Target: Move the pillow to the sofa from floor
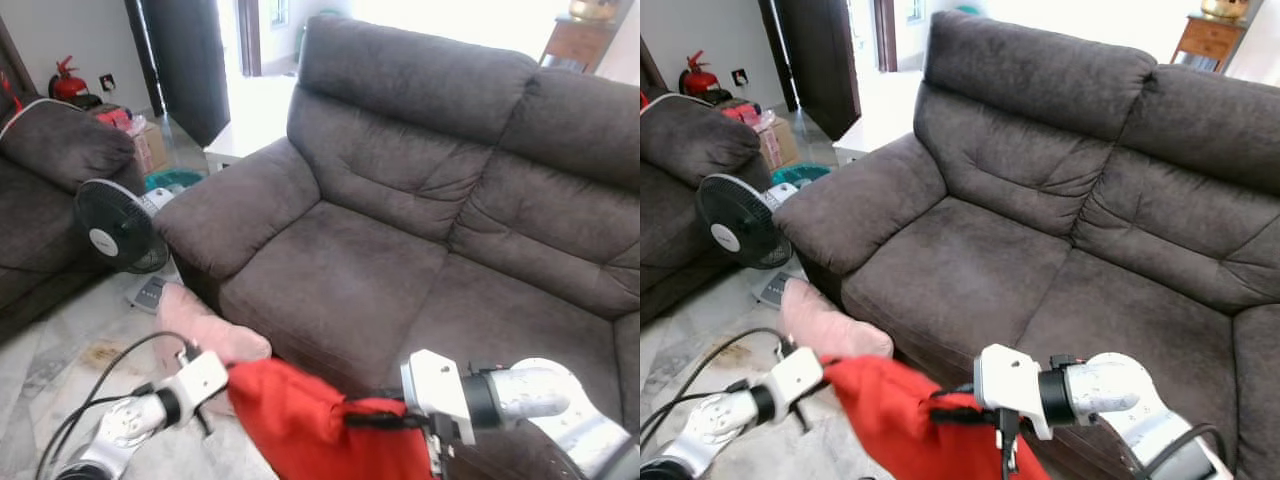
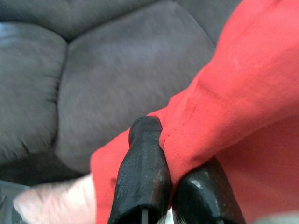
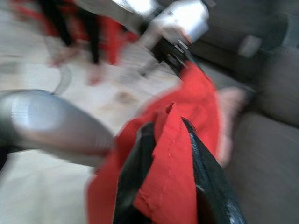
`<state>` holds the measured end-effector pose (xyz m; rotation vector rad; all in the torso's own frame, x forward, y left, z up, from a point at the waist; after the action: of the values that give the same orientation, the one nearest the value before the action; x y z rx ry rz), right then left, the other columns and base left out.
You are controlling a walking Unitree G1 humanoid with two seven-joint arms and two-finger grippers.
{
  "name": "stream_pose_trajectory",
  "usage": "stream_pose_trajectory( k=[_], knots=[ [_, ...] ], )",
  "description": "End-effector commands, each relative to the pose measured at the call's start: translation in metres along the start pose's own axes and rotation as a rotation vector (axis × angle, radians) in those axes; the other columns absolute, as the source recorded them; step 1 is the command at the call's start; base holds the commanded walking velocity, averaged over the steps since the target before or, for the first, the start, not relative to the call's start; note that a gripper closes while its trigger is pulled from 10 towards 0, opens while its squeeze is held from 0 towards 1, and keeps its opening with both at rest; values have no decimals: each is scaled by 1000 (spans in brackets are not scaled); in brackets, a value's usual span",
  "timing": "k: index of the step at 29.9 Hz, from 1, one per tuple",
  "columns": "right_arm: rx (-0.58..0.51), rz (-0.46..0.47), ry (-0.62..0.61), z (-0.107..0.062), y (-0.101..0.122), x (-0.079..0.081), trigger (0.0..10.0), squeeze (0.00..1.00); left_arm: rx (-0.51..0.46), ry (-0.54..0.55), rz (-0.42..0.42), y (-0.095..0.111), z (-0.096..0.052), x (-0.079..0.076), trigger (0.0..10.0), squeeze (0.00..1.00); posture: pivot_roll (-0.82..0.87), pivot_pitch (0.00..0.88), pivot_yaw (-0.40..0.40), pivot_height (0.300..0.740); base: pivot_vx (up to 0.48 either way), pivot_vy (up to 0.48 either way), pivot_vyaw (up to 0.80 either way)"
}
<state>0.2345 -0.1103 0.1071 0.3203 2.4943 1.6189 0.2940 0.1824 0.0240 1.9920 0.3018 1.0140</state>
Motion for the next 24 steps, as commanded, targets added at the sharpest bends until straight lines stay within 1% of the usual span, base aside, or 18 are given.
stream_pose_trajectory(
  k=[1,3,5,6,7,9,10,11,12,13,15,17,18,20,21,23,24],
  knots=[
    [-26,-9,-278,-4,0,-40,10000,0,-134,101,-10,31,12,14,10000,0,70,0,-54,740,0,0,0],
    [-19,0,-363,-4,-5,-50,10000,0,-159,136,-29,37,13,17,10000,0,71,0,-54,740,0,0,0],
    [-18,1,-381,-4,-6,-52,10000,0,-165,145,-34,39,14,17,10000,0,71,0,-54,740,0,0,0],
    [-35,24,-430,-3,-8,-56,10000,0,-181,189,-69,45,15,22,10000,0,76,0,-54,740,0,0,0],
    [-58,60,-488,0,-11,-60,10000,0,-209,264,-124,54,18,29,10000,0,83,0,-56,740,0,0,0],
    [-57,81,-549,1,-15,-64,10000,0,-231,311,-157,61,19,34,10000,0,83,0,-56,740,0,0,0],
    [-64,99,-658,-2,-18,-73,10000,0,-256,369,-187,70,18,39,10000,0,90,0,-58,740,0,0,0],
    [-70,107,-696,-4,-19,-76,10000,0,-263,388,-197,73,18,41,10000,0,90,0,-58,740,0,0,0],
    [-89,143,-765,-9,-21,-81,10000,0,-268,438,-212,77,17,45,10000,0,90,0,-58,740,0,0,0],
    [-99,165,-804,-11,-22,-84,10000,0,-267,465,-222,78,16,48,10000,0,90,0,-58,740,0,0,0],
    [-114,173,-893,-17,-25,-89,10000,0,-257,534,-261,80,13,53,10000,0,88,0,-58,740,0,0,0],
    [-136,189,-955,-21,-26,-91,10000,0,-231,600,-305,78,9,58,10000,0,84,0,-57,740,0,0,0],
    [-176,240,-984,-23,-26,-90,10000,0,-223,642,-334,77,7,60,10000,0,86,0,-59,740,0,0,0],
    [-242,322,-1014,-24,-25,-88,10000,0,-217,694,-342,79,3,62,10000,0,89,0,-61,740,0,0,0],
    [-279,377,-1035,-22,-25,-85,10000,0,-220,741,-370,83,1,63,10000,0,94,0,-64,740,0,0,0],
    [-301,418,-1062,-20,-26,-82,10000,0,-236,760,-374,92,2,62,10000,0,102,0,-67,740,0,0,0],
    [-301,418,-1062,-20,-26,-82,10000,0,-236,760,-374,92,2,62,10000,0,102,0,-67,740,0,0,0]
  ],
)
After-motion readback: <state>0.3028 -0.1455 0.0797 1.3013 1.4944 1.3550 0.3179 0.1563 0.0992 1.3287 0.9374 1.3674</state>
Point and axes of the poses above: a point about 5 cm out from each wrist's last joint towards the gripper, its own z axis pointing out of the wrist towards the gripper, its own y axis along the axis of the wrist's last joint, x = y × z, the point moved 3 cm from there along z, pointing out of the wrist towards the gripper, and after that the axes turned 10 degrees about z, right-handed, at the moved point
